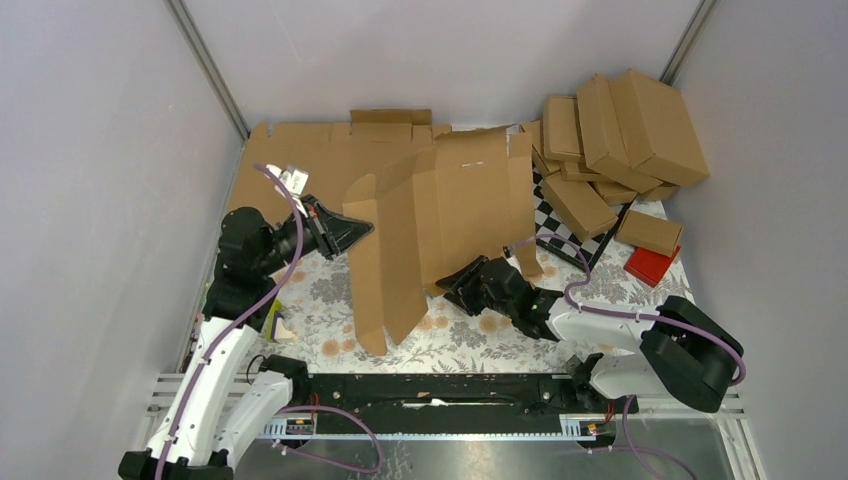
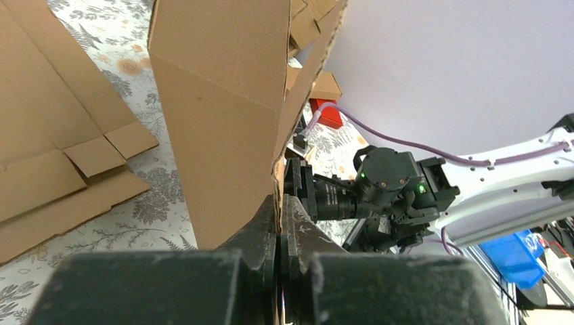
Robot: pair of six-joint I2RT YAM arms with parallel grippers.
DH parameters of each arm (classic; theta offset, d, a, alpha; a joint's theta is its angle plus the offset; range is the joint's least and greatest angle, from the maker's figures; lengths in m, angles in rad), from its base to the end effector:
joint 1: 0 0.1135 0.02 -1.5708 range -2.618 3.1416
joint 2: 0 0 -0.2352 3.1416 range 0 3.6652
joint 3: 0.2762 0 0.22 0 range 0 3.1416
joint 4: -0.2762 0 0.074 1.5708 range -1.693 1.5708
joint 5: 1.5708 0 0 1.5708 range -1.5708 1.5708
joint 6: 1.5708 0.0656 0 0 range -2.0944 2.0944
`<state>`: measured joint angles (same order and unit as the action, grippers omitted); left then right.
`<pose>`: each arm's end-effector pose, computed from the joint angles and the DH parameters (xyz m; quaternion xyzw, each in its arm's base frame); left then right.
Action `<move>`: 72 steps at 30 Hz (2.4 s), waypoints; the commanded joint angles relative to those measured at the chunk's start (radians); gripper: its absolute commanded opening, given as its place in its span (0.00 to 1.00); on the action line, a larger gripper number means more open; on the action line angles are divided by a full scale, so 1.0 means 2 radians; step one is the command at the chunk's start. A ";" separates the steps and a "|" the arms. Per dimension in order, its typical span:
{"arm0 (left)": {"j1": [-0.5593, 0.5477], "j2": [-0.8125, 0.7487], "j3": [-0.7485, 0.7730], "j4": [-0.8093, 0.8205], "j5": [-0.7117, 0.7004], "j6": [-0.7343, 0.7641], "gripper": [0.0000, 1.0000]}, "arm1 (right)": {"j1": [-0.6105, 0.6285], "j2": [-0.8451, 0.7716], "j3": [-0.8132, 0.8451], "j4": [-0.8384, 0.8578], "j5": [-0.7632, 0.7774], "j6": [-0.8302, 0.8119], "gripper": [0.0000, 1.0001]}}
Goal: Fold the paper box
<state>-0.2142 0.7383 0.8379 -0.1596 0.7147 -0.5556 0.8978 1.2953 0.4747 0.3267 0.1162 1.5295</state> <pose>0.1609 -0.0790 0.3451 0.1205 0.7128 -0.4772 0.4997 0.1722 0.2038 0.1599 0.2945 0.8054 0.4622 0.2257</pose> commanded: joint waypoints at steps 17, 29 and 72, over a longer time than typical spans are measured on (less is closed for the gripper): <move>-0.033 -0.027 -0.029 0.025 0.028 0.016 0.00 | -0.023 0.007 0.013 0.044 0.011 -0.026 0.57; -0.038 -0.047 -0.042 0.026 -0.013 0.044 0.00 | -0.124 -0.154 0.035 -0.127 -0.082 -0.404 0.81; -0.038 -0.036 -0.029 0.026 -0.030 0.052 0.00 | -0.331 -0.205 0.018 -0.193 -0.176 -0.587 0.75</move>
<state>-0.2882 0.6479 0.7288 -0.1692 0.6510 -0.4603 0.2398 0.9058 0.5159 -0.1432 -0.0998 0.3458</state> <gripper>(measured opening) 0.014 0.769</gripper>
